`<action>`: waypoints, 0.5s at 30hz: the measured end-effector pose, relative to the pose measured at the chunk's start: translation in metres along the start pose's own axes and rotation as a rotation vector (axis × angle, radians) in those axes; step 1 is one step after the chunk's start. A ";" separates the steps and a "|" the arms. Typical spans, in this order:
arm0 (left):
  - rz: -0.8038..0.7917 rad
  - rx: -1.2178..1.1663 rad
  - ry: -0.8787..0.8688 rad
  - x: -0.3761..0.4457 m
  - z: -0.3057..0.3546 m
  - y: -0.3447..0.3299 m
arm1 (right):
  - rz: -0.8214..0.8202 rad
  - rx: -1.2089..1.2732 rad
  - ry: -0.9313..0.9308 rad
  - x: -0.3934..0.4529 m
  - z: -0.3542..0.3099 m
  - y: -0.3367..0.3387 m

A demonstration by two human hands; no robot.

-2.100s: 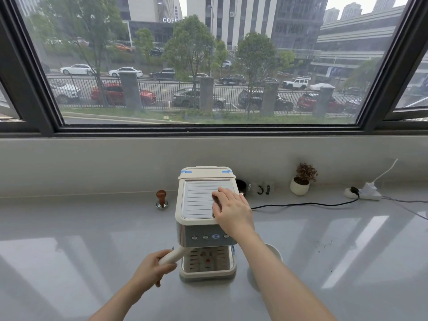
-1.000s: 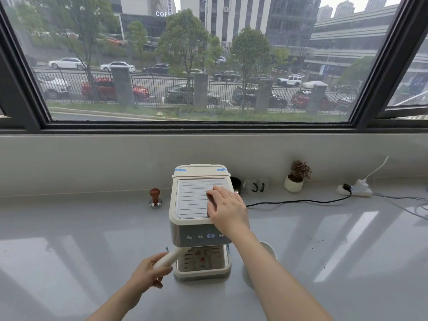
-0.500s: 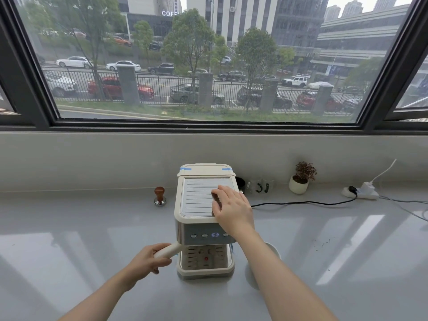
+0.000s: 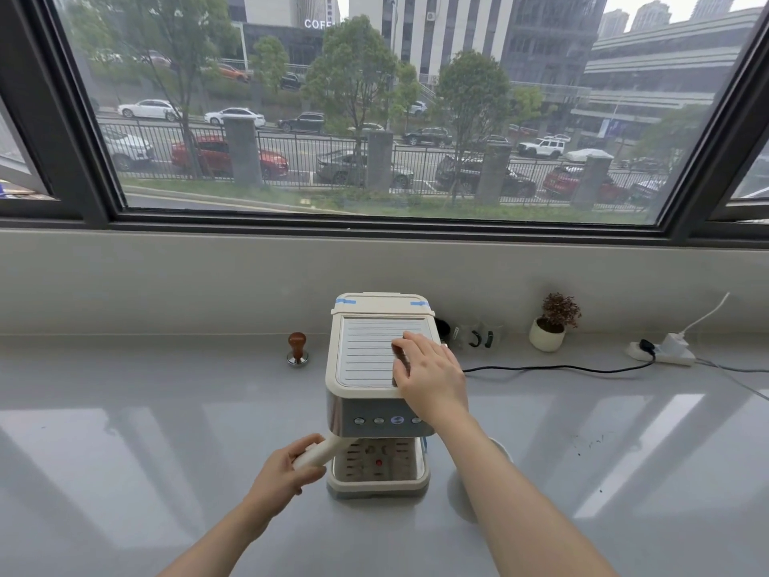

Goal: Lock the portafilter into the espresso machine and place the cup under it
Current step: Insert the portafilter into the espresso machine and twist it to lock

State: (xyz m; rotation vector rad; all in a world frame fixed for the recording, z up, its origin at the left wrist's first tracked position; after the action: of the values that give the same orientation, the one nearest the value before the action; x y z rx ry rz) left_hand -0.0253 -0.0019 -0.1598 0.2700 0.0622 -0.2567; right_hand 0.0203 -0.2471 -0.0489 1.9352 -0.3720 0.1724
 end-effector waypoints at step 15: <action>-0.148 0.113 -0.016 0.009 0.003 0.012 | -0.019 0.004 -0.003 -0.002 -0.002 0.003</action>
State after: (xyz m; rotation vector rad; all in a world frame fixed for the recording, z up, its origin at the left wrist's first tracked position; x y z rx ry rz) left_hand -0.0138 0.0066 -0.1551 0.3767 0.0521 -0.4101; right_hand 0.0176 -0.2463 -0.0458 1.9428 -0.3556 0.1583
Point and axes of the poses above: each hand's wrist, its own x-axis towards the middle knuckle, its own y-axis out of the back of the hand, z = x × y, the point moved 2 cm from there along x, towards the middle knuckle, and after that the axes turned 9 degrees about -y, right-handed, at the moved point
